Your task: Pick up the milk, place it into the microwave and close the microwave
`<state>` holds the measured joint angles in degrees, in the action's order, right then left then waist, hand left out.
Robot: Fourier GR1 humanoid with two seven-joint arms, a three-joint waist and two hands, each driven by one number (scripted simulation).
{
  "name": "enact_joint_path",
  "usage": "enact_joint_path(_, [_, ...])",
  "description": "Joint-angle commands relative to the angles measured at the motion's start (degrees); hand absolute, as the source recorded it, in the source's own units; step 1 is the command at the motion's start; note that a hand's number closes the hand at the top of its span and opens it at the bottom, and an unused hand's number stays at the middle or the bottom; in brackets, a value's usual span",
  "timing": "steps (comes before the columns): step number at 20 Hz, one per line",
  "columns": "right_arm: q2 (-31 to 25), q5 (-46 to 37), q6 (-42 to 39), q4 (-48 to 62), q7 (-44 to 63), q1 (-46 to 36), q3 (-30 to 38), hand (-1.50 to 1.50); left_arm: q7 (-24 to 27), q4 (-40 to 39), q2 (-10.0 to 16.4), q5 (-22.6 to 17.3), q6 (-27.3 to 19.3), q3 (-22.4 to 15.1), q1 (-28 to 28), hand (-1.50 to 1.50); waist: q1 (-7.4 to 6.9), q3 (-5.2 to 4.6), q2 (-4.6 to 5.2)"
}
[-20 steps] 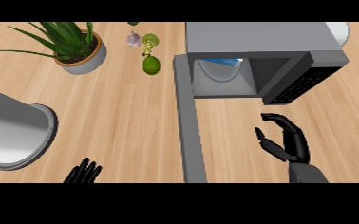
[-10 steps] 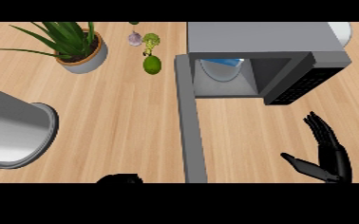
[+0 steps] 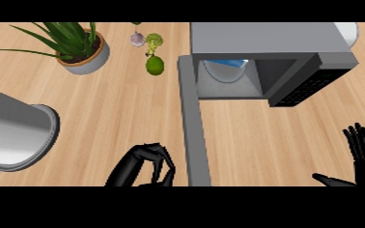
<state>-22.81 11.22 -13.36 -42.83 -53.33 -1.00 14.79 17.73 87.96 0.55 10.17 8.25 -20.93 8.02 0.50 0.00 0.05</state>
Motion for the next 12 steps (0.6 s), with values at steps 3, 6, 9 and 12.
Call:
enact_joint_path(3, [-1.5,1.4,-5.7,0.6,-2.4,1.2,0.2,-1.5,-6.7,-9.6,2.2,2.5,7.5,-3.3,-8.4,1.5,0.54,0.04,0.15])
enact_joint_path(6, [-4.0,2.8,-6.8,0.2,-1.3,-0.4,1.2,-1.5,-11.2,-13.4,-0.5,4.0,6.7,-10.7,-11.6,1.5,0.75,0.04,0.14])
enact_joint_path(9, [-2.3,2.9,-6.4,-0.4,-2.2,0.5,0.4,-1.5,-12.0,-20.1,-0.5,0.9,6.7,-13.6,-15.7,1.5,0.76,0.01,0.19])
enact_joint_path(12, [-5.3,3.3,-10.5,-0.9,-3.1,0.7,0.2,-1.5,-3.1,-29.4,-0.5,-0.5,-1.6,-19.9,-19.3,1.5,1.69,-0.05,0.4])
